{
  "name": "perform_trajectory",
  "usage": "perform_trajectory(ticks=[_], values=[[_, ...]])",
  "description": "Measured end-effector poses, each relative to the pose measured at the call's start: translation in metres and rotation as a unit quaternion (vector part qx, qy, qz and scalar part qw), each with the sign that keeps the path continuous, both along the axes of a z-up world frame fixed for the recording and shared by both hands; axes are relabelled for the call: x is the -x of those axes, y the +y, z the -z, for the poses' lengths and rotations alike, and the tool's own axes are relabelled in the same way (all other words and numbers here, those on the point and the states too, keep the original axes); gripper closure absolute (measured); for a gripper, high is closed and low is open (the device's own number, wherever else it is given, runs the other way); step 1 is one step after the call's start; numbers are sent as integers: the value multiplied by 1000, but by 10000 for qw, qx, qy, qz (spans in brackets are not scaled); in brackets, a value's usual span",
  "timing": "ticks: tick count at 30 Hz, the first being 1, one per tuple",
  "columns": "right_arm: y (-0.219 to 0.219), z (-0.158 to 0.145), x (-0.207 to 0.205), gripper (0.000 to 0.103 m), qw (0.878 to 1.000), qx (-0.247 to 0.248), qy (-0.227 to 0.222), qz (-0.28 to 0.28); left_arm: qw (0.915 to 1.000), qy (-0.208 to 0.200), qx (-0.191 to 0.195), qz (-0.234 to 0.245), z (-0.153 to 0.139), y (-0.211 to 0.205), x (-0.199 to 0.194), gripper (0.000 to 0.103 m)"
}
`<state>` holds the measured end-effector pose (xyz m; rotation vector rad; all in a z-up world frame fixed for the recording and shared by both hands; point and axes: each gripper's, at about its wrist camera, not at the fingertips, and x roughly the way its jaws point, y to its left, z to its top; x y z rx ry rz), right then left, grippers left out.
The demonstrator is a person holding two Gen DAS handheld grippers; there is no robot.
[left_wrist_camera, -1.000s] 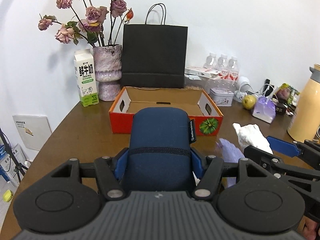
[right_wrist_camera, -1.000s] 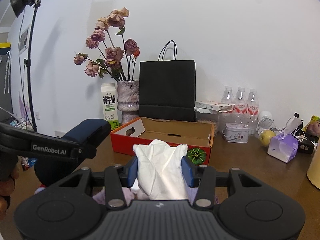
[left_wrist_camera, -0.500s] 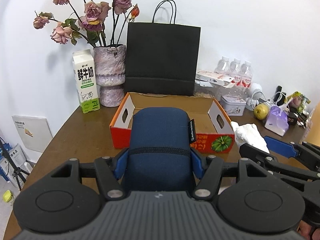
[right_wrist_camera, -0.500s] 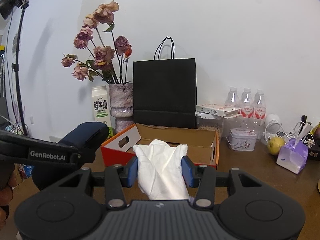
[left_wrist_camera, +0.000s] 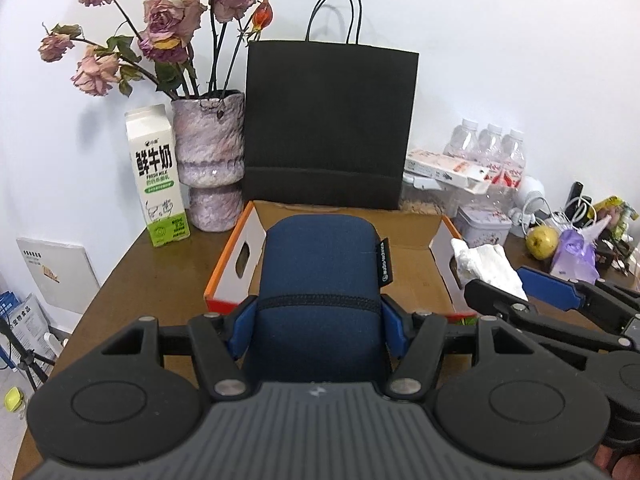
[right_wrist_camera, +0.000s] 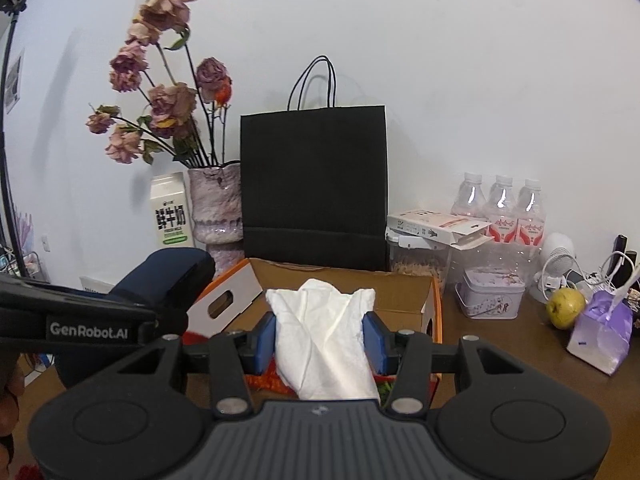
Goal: Organize objects
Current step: 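Carry the tissue and glasses case in both grippers over the red box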
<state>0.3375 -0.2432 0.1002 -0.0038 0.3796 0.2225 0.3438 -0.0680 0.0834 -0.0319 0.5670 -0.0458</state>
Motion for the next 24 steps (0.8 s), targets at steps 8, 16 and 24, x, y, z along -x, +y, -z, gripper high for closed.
perform_trajectory(ticks=[8, 16, 24], values=[[2, -5, -49, 58, 9998, 49, 168, 48, 9999, -16, -33, -148, -8, 3, -43, 39], [-4, 2, -101, 58, 9987, 62, 473, 160, 9994, 51, -123, -323, -10, 4, -86, 39], [-5, 15, -144, 58, 9963, 131, 806, 259, 9985, 300, -247, -373, 1, 2, -133, 39]])
